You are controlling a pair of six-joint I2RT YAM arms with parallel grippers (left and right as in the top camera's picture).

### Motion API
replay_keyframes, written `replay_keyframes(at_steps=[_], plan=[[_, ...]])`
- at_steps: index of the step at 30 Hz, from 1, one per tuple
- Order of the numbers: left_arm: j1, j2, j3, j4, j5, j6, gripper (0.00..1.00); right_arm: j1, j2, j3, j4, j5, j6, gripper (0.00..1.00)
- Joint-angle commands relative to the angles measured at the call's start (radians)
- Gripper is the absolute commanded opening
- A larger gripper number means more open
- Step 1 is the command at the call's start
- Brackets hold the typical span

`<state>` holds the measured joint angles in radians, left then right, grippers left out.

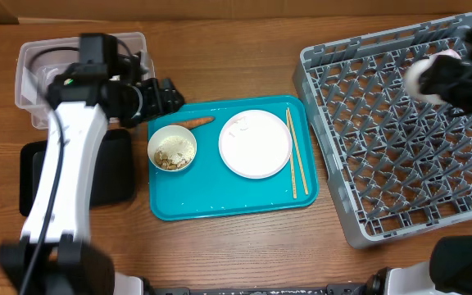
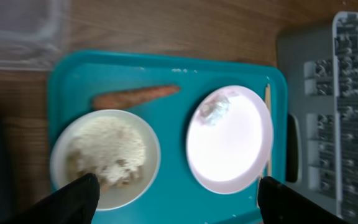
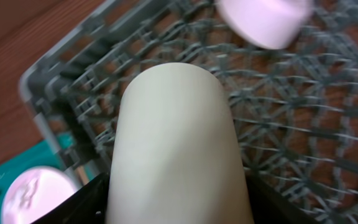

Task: Sort waste into correct bins and load items into the dishwasher
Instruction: 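Place the white cup upside down in the rack with the right gripper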

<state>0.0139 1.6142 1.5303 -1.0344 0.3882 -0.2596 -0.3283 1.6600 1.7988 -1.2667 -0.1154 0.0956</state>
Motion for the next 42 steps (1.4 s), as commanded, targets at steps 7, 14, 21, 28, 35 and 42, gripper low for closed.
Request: replay_keyframes(at_steps=[7, 14, 21, 28, 35, 42], plan=[[-0.01, -0.077, 0.01, -0.066, -0.191, 0.029, 0.85, -0.157, 0.067, 0.022, 0.023, 0.256, 0.223, 0.25], [-0.01, -0.076, 0.01, -0.075, -0.212, 0.028, 0.86, -0.185, 0.175, 0.022, 0.043, 0.246, 0.212, 0.25], [-0.01, -0.076, 0.01, -0.092, -0.212, 0.027, 0.85, -0.183, 0.267, 0.021, 0.043, 0.246, 0.212, 0.25], [-0.01, -0.076, 0.01, -0.095, -0.212, 0.019, 0.85, -0.185, 0.321, 0.02, 0.097, 0.245, 0.212, 0.41], [-0.011, -0.076, 0.01, -0.096, -0.212, 0.02, 0.86, -0.183, 0.327, 0.021, 0.122, 0.234, 0.212, 0.93], [-0.014, -0.076, 0.01, -0.097, -0.212, 0.02, 0.86, -0.179, 0.291, 0.046, 0.121, 0.102, 0.166, 0.94]])
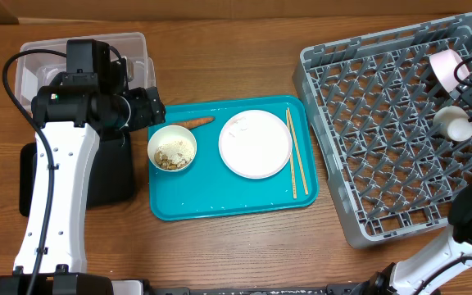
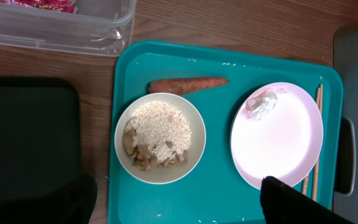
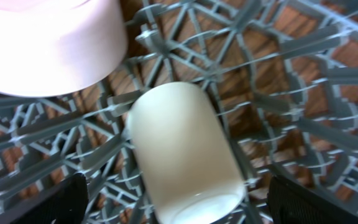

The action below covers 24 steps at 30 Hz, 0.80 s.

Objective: Sort waste into correct bins and load items into the dishwasher

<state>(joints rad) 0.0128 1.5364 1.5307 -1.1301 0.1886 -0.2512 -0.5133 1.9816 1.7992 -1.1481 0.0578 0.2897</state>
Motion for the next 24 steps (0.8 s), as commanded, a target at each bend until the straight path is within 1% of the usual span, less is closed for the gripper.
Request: replay_keyframes(at_steps=[1, 4, 9, 14, 17, 24], plan=[[-0.013, 0.002, 0.009, -0.003, -0.013, 0.012, 0.86, 0.008, -0.043, 0.053, 0.002, -0.081, -0.028, 0.94], [-0.013, 0.002, 0.009, -0.006, -0.013, 0.012, 0.86, 0.024, -0.097, 0.078, 0.002, -0.118, -0.035, 0.94], [-0.013, 0.002, 0.009, -0.008, -0.013, 0.011, 0.87, 0.1, -0.197, 0.115, 0.002, -0.282, -0.144, 0.9], [-0.013, 0.002, 0.009, -0.012, -0.013, 0.011, 0.87, 0.259, -0.23, 0.113, -0.061, -0.306, -0.218, 0.9], [-0.013, 0.002, 0.009, -0.014, -0.013, 0.012, 0.87, 0.396, -0.217, 0.091, -0.112, -0.306, -0.266, 0.89], [-0.013, 0.002, 0.009, -0.018, -0.013, 0.012, 0.87, 0.613, -0.189, 0.009, -0.129, -0.295, -0.272, 0.89]])
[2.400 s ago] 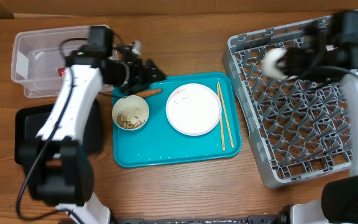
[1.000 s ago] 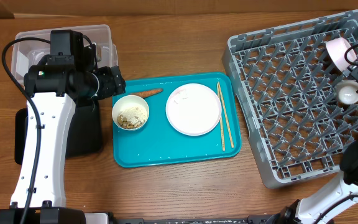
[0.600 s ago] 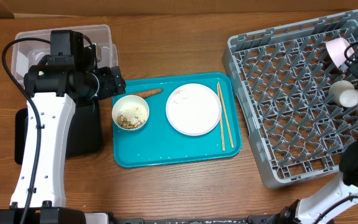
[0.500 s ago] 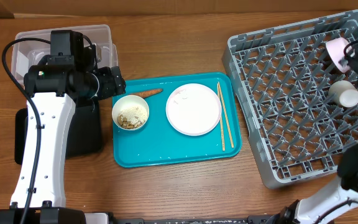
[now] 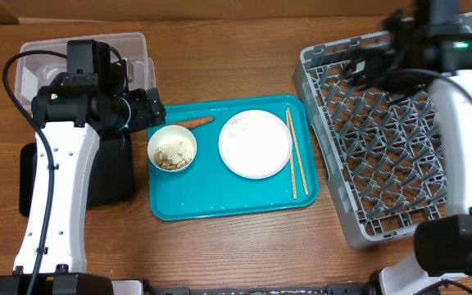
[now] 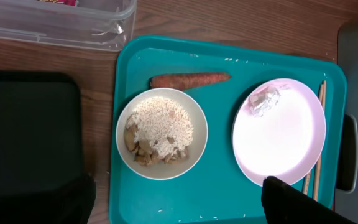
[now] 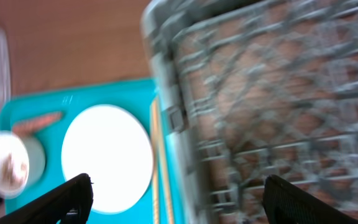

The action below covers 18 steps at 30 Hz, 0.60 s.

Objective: Sort waste into correct bins and load items into the dishwasher

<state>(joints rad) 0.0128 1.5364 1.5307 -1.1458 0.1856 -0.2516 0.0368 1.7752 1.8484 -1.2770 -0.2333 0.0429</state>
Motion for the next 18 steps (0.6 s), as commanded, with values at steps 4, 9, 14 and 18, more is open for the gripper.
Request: replay_keyframes(at_steps=[4, 9, 14, 18], plan=[[-0.013, 0.002, 0.009, -0.003, -0.01, 0.012, 0.87, 0.148, 0.021, -0.131, 0.023, -0.005, -0.025, 0.88], [-0.015, 0.002, 0.009, 0.003, -0.002, 0.011, 0.85, 0.233, 0.021, -0.251, 0.1, 0.008, -0.022, 0.87], [-0.079, 0.017, 0.009, 0.06, 0.02, 0.021, 0.83, 0.269, 0.021, -0.304, 0.153, 0.023, -0.01, 0.87], [-0.185, 0.058, 0.009, 0.151, 0.011, 0.082, 0.79, 0.27, 0.021, -0.304, 0.157, 0.023, -0.009, 0.87]])
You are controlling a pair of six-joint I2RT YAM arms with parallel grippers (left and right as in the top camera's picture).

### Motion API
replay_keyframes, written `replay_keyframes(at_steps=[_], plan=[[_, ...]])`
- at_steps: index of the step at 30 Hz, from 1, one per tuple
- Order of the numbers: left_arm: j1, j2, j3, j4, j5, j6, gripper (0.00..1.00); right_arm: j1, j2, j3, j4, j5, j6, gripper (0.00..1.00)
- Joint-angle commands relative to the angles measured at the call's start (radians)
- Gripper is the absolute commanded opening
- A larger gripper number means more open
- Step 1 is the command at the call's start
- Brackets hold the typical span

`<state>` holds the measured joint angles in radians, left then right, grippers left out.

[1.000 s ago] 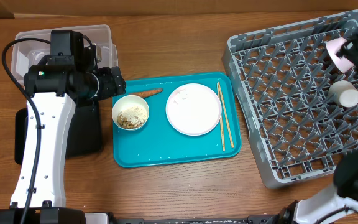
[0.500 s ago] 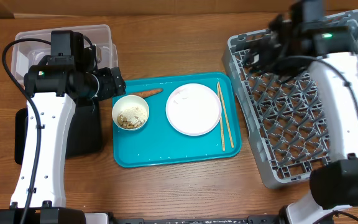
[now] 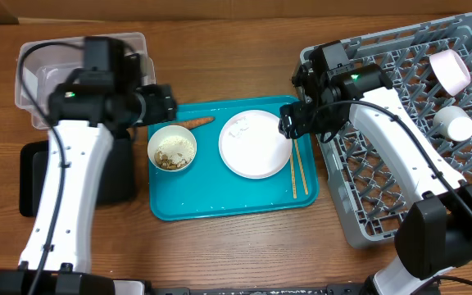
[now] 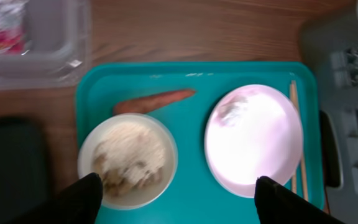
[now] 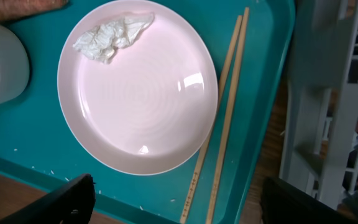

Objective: Sort waste into correct bins and load items into the dishwasher

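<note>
A teal tray (image 3: 220,205) holds a bowl of rice (image 3: 172,150), a carrot (image 3: 195,123), a pink plate (image 3: 255,147) with a crumpled tissue (image 5: 110,34), and a pair of chopsticks (image 3: 297,164). The grey dish rack (image 3: 400,123) on the right holds a pink bowl (image 3: 449,70) and a white cup (image 3: 453,124). My left gripper (image 4: 179,205) hovers open above the tray's left end, over the bowl and carrot. My right gripper (image 5: 179,205) hangs open over the plate's right edge and the chopsticks. Both are empty.
A clear plastic bin (image 3: 39,74) with a wrapper inside stands at the back left, and a black bin (image 3: 113,172) lies in front of it, beside the tray. The rack's left wall (image 5: 334,93) sits close to the chopsticks.
My right gripper has gone from above the rack's far left corner to just over the plate and chopsticks on the tray. My left gripper has shifted slightly right over the tray.
My right gripper first held the white cup above the rack. Then the cup lay in the rack beside the pink bowl and the gripper was open. It was then above the rack's left corner, and is now over the tray. My left gripper stayed open above the bowl throughout.
</note>
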<state>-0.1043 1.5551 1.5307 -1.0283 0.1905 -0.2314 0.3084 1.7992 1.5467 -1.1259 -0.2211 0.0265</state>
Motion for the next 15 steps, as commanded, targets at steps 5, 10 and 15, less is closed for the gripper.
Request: replay_keyframes(at_steps=[5, 10, 15], plan=[[-0.2, 0.148, 0.009, 0.136, -0.065, 0.119, 0.79, -0.002, -0.003, -0.002, -0.011, 0.013, 0.007, 0.87], [-0.285, 0.282, 0.009, 0.195, -0.069, 0.177, 0.79, -0.002, -0.003, -0.002, -0.023, 0.072, 0.03, 0.88], [-0.329, 0.393, 0.009, 0.226, -0.071, 0.2, 0.75, -0.002, -0.003, -0.002, -0.051, 0.185, 0.145, 0.85]])
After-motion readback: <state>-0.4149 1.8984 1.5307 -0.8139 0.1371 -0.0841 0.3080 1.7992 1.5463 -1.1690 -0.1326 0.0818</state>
